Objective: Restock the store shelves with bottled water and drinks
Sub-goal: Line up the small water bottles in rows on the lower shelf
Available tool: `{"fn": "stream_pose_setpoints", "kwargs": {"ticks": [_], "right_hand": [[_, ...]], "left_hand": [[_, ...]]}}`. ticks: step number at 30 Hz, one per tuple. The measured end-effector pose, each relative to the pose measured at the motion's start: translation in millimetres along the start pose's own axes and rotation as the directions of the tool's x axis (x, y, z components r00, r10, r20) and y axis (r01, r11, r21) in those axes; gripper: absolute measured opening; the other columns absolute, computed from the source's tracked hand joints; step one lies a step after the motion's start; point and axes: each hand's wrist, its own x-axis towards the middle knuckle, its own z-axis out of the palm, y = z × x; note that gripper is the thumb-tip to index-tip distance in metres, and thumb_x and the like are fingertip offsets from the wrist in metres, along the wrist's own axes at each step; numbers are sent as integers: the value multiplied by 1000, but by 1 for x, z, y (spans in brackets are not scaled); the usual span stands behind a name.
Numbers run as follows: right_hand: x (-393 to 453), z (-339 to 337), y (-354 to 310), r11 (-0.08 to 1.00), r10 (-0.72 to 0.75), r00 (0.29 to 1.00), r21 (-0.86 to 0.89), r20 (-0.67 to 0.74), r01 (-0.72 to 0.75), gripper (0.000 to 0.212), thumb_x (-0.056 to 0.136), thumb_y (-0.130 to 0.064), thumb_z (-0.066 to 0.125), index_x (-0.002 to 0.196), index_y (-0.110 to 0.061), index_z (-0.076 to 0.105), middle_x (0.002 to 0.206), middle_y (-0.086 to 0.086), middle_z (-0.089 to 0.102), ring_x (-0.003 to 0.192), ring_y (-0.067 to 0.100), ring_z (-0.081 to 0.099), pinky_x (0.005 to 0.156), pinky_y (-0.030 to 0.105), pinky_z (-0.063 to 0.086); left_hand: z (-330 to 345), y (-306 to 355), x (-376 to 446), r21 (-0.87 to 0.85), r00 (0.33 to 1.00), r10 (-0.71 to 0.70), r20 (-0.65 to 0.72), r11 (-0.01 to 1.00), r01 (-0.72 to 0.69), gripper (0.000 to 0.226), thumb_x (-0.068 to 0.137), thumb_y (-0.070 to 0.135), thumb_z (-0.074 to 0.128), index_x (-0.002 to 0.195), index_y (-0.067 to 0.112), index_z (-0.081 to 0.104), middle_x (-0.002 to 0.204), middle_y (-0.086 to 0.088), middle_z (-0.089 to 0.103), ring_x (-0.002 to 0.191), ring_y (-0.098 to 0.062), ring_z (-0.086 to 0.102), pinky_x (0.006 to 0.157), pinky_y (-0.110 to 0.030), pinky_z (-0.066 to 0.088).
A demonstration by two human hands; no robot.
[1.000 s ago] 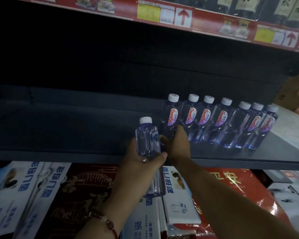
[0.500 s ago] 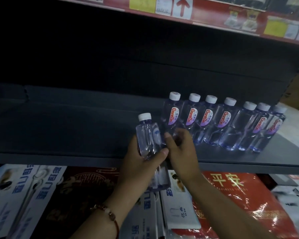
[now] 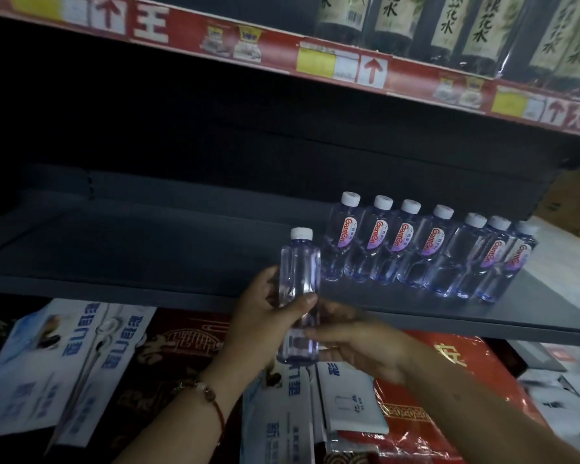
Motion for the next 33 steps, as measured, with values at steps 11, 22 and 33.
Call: {"fn": "stream_pose_setpoints", "kwargs": {"ticks": [11, 22, 33], "right_hand": [[28, 29, -25, 962, -236, 922, -205, -306, 178, 45, 80, 7, 74, 121, -7, 61, 111, 6, 73, 104, 21, 70, 87, 29, 58], [98, 13, -5, 928, -342, 689, -345, -639, 141, 50, 82, -13, 80, 116, -26, 46, 118, -7, 62, 110, 14, 59, 102, 39, 49], [101, 16, 10, 904, -392, 639, -406, -662, 134, 56, 79, -23, 81, 119, -33, 42, 118, -10, 58, 107, 11, 58, 92, 34, 50]], "left_hand": [[-42, -1, -25, 585, 996, -34, 78, 811, -18, 63, 92, 59, 54, 146, 59, 21, 141, 22, 51, 126, -5, 52, 102, -33, 46], [-43, -20, -18, 874, 996, 38, 79, 478, -87, 70, 97, 49, 51, 156, 34, 18, 163, 10, 19, 144, -14, 31, 112, -33, 37], [-34, -25, -13, 864, 988, 28, 152, 482, -146, 69, 98, 49, 50, 156, 34, 15, 162, 11, 17, 146, -12, 25, 113, -28, 31]]}}
